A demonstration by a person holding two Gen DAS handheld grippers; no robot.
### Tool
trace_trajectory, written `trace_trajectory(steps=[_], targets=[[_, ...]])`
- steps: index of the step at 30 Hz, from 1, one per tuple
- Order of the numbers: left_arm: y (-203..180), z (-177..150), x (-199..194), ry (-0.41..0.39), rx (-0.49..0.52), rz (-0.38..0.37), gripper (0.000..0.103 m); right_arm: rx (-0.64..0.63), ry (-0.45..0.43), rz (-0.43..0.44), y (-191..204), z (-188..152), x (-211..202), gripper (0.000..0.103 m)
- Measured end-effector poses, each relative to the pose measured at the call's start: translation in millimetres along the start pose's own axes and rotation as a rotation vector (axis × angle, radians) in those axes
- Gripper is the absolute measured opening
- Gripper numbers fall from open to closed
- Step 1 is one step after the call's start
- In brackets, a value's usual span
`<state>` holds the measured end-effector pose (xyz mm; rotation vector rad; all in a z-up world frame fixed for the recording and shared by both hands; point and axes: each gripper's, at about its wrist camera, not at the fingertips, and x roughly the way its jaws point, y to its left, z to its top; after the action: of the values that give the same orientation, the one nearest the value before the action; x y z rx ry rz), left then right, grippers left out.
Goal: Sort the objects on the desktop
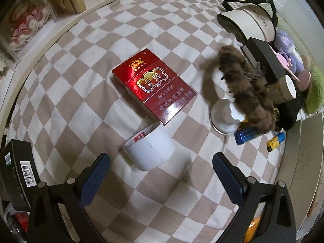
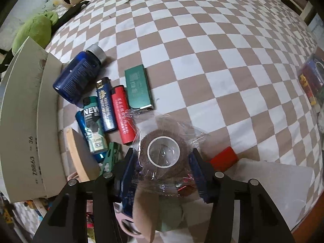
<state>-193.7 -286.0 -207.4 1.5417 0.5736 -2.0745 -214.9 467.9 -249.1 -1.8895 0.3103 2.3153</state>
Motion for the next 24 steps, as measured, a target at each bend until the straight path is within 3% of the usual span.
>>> trace_trajectory(steps=[5, 12, 24], targets=[[-4, 2, 4, 0.015, 0.016, -0.003, 0.082, -0.014, 0.002, 0.017, 7, -3, -6, 0.054], [-2, -1, 7, 0.043, 0.039, -0.012, 0.046, -0.018, 0.006, 0.024, 12, 1, -2, 0.054], [3, -8, -7, 0.028, 0.067, -0.040, 0.044, -0.008, -0.026, 0.031, 19, 6, -9, 0.054]])
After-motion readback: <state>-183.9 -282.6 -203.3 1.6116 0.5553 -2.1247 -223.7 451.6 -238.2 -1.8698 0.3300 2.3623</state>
